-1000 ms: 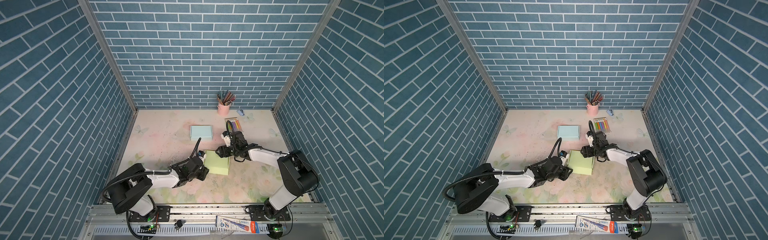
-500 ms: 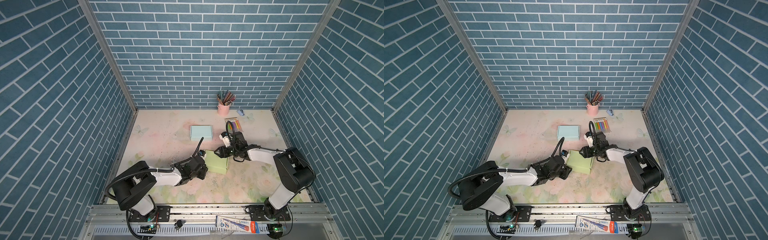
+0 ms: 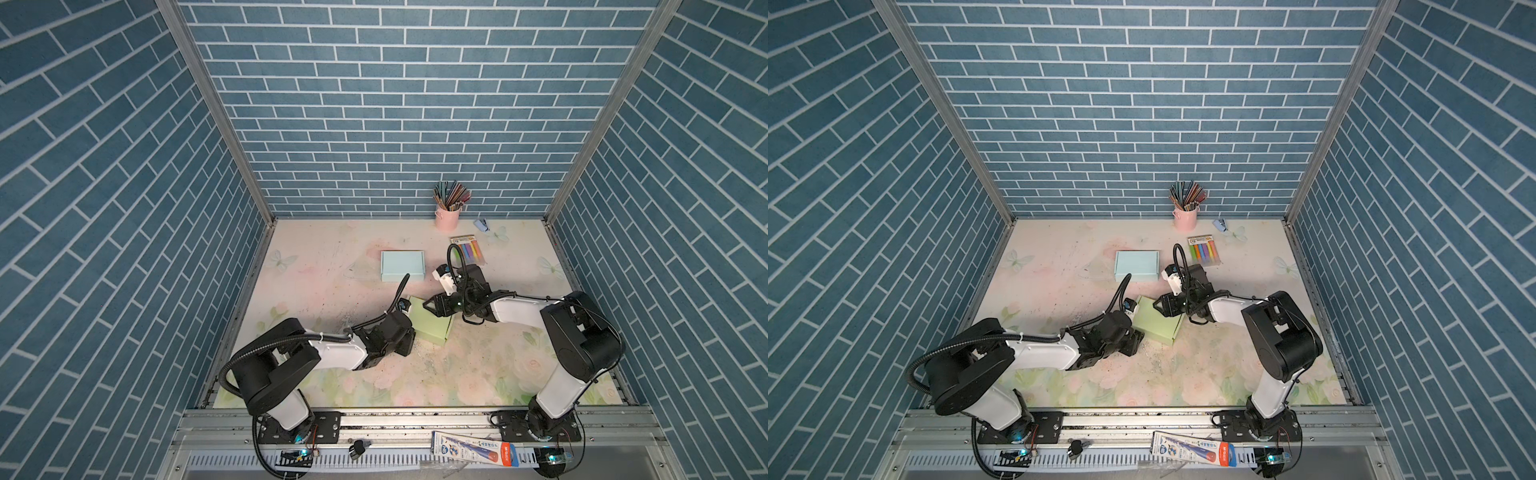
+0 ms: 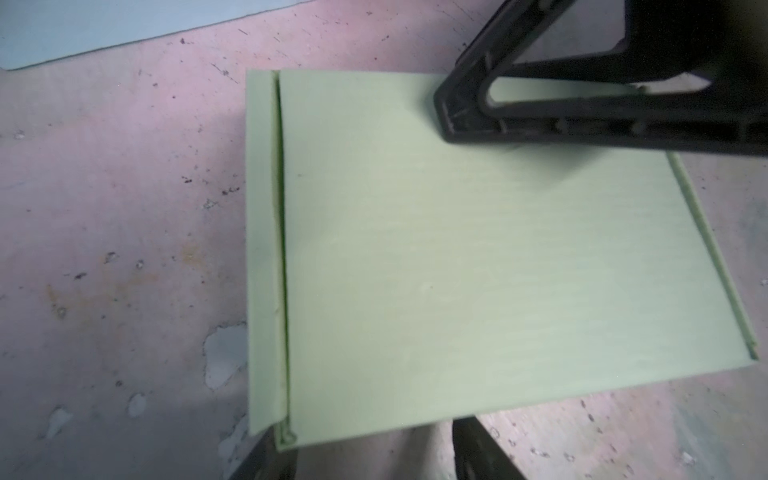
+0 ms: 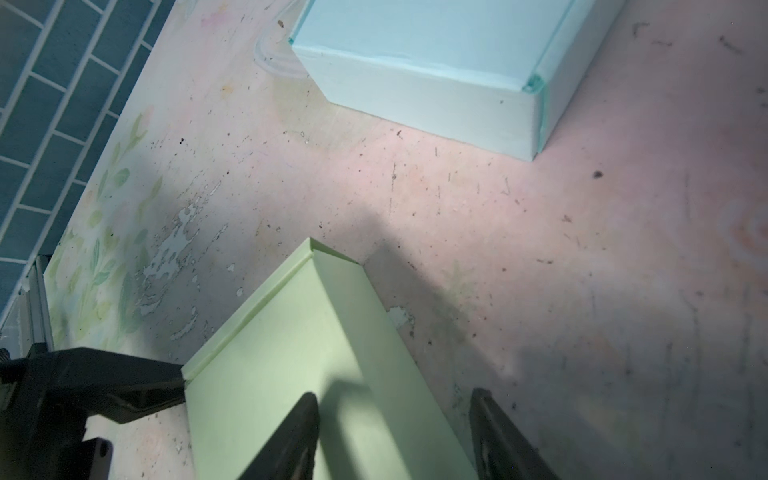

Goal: Fold the paper box

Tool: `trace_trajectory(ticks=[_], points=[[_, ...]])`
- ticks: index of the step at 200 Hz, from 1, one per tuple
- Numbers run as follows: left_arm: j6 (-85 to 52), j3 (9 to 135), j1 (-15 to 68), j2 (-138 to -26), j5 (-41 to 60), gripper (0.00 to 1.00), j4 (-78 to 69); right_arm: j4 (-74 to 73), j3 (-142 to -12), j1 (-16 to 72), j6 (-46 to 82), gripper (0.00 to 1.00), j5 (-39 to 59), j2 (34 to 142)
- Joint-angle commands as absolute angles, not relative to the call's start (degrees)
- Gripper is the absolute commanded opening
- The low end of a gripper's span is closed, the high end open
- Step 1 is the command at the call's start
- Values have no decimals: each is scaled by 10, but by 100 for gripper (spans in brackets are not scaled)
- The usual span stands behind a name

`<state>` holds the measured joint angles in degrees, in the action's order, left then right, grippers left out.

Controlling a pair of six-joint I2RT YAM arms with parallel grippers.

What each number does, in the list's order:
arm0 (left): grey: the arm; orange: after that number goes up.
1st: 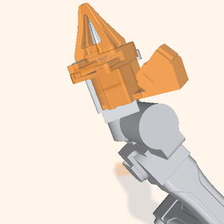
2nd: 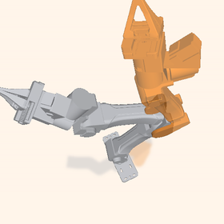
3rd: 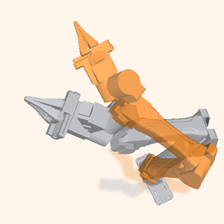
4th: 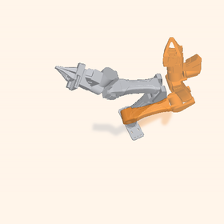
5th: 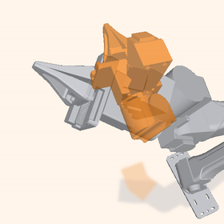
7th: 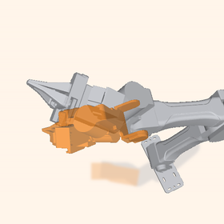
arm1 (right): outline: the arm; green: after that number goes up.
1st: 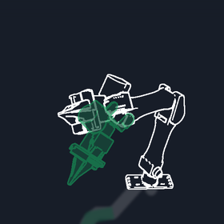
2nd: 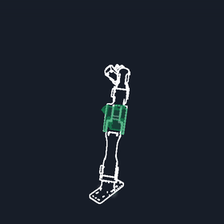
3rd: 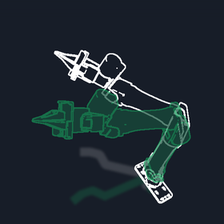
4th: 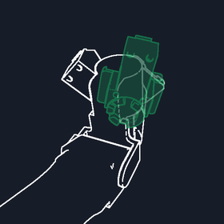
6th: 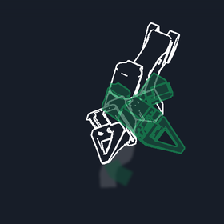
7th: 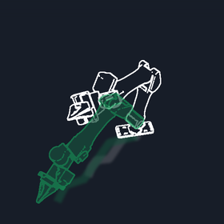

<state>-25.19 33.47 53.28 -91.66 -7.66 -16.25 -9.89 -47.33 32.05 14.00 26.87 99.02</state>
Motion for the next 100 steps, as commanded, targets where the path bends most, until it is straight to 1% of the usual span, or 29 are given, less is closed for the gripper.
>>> trace_trajectory(ticks=[1,40,100], points=[[-263,330,530,-935,-97,59,-191,-39,-465,338,118,58,293,1004],[-275,304,531,-904,-98,59,-167,-18,-476,337,120,59,240,971],[-296,256,551,-800,-85,62,-107,-33,-476,329,142,59,269,959]])
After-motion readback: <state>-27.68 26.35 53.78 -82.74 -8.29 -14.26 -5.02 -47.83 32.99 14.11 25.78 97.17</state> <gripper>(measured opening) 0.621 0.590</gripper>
